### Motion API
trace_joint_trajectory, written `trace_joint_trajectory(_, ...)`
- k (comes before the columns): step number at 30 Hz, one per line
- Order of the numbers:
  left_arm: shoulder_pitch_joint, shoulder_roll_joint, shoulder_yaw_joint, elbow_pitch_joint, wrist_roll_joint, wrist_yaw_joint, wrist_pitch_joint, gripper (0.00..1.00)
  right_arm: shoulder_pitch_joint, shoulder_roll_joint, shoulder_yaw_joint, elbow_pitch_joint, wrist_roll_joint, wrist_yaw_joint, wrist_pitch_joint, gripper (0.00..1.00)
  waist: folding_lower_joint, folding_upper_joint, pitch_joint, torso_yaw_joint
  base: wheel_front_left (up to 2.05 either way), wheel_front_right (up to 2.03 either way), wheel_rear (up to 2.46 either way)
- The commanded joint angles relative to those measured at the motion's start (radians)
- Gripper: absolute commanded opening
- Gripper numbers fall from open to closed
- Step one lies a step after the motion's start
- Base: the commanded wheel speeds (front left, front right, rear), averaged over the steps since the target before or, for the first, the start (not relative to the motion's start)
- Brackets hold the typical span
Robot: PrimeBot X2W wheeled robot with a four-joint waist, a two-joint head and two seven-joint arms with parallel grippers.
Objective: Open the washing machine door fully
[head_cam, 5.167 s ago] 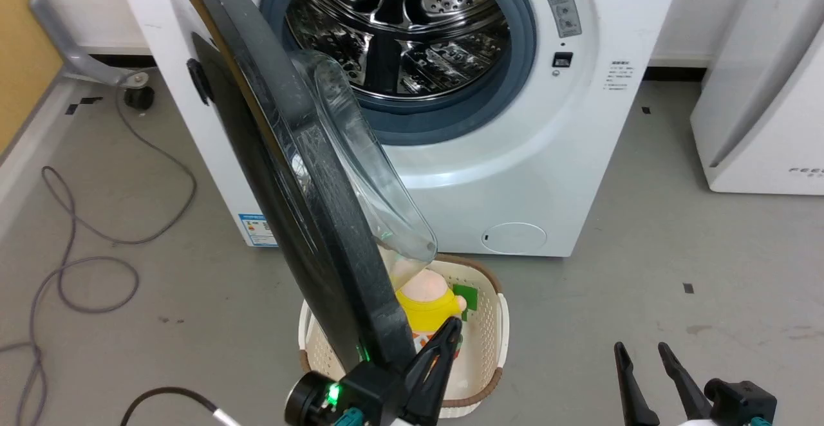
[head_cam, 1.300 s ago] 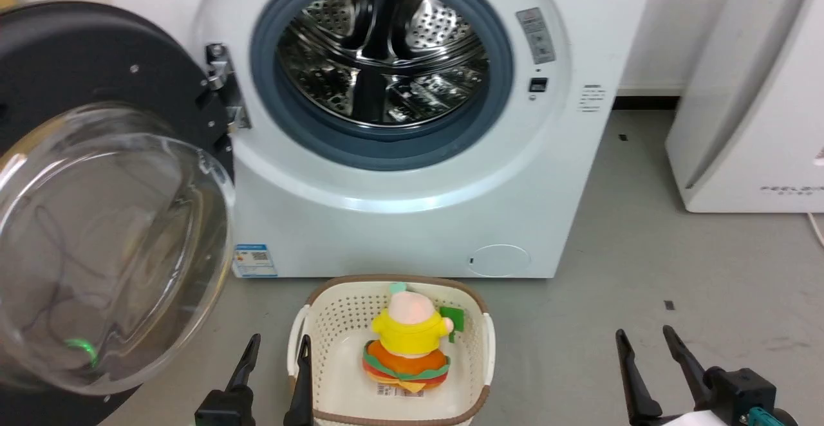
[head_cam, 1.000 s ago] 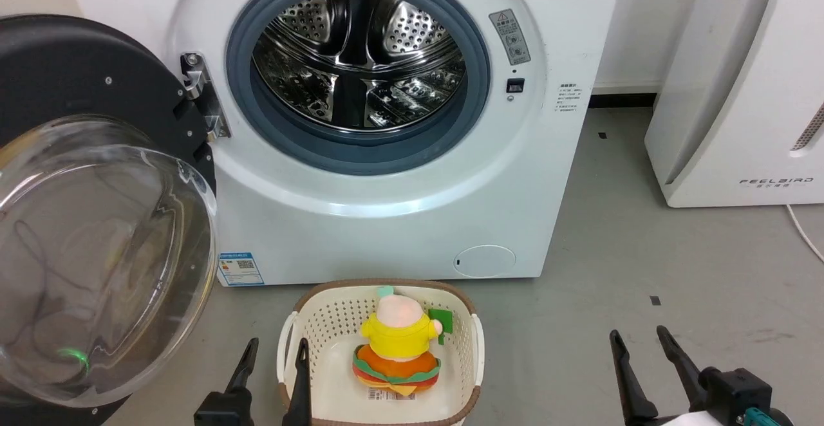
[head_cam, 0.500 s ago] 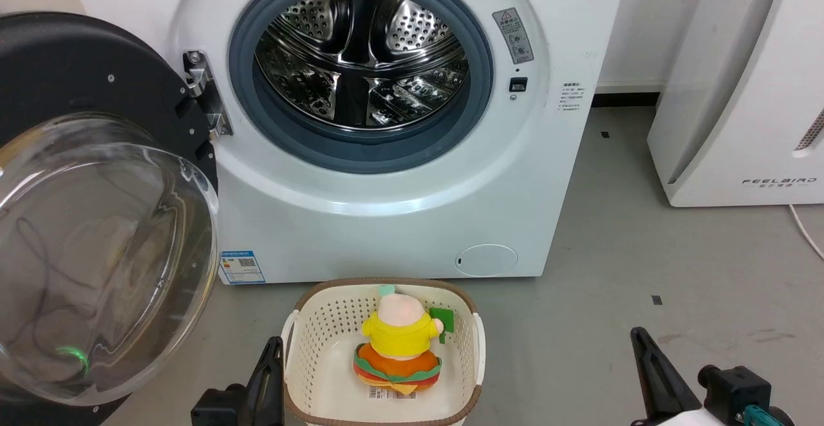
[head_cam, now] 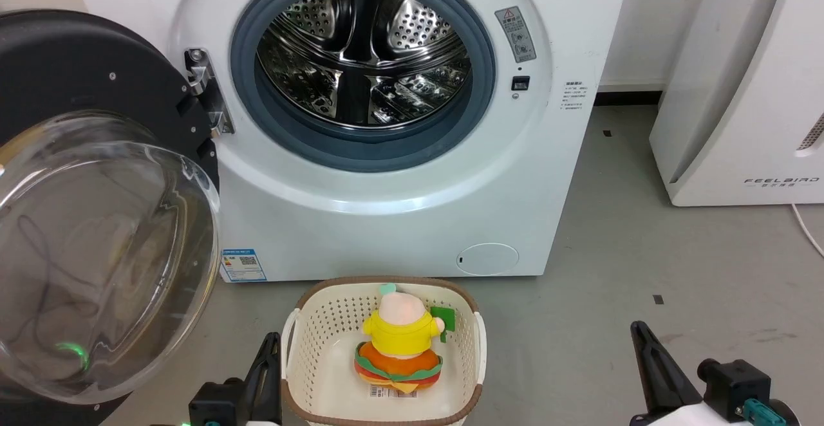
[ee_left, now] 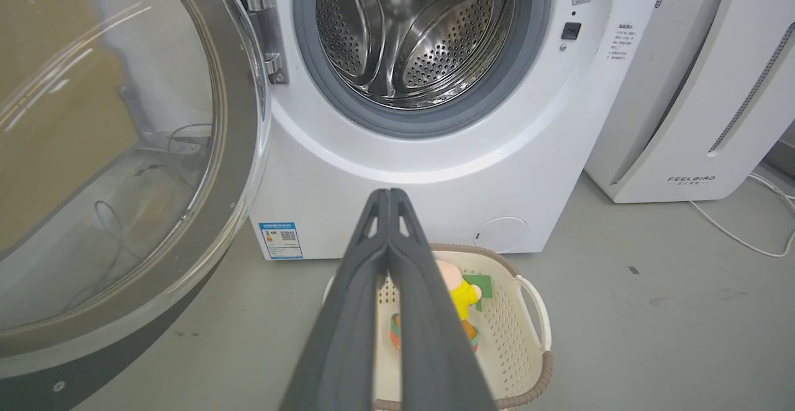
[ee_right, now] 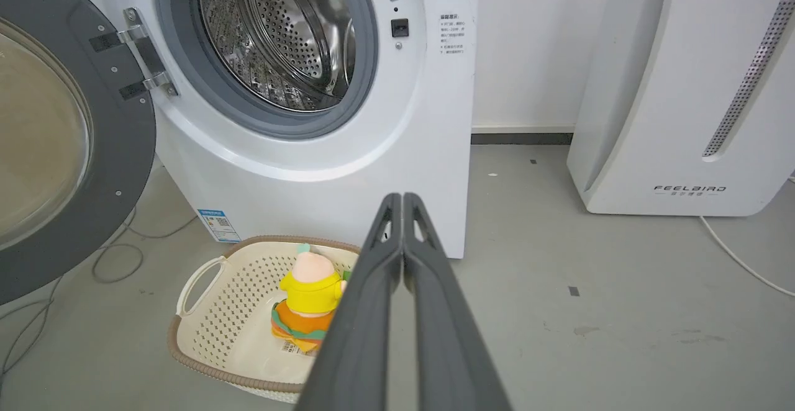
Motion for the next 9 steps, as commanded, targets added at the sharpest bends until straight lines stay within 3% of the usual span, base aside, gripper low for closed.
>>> trace_joint_trajectory(1, -0.015, -0.004, 0.007, -0.010, 0.012, -0.006, 0.009, 0.00, -0.009, 0.001, -0.001, -0.009, -0.011, 0.000, 0.007, 0.00, 0.0000, 0.0000, 0.000, 0.000, 0.00, 0.00, 0.00)
trace_joint_trajectory(9, -0.020, -0.005, 0.015, -0.022, 0.020, -0.010, 0.025, 0.00, -0.013, 0.001, -0.003, -0.021, -0.020, 0.000, 0.019, 0.00, 0.0000, 0.0000, 0.002, 0.002, 0.00, 0.00, 0.00)
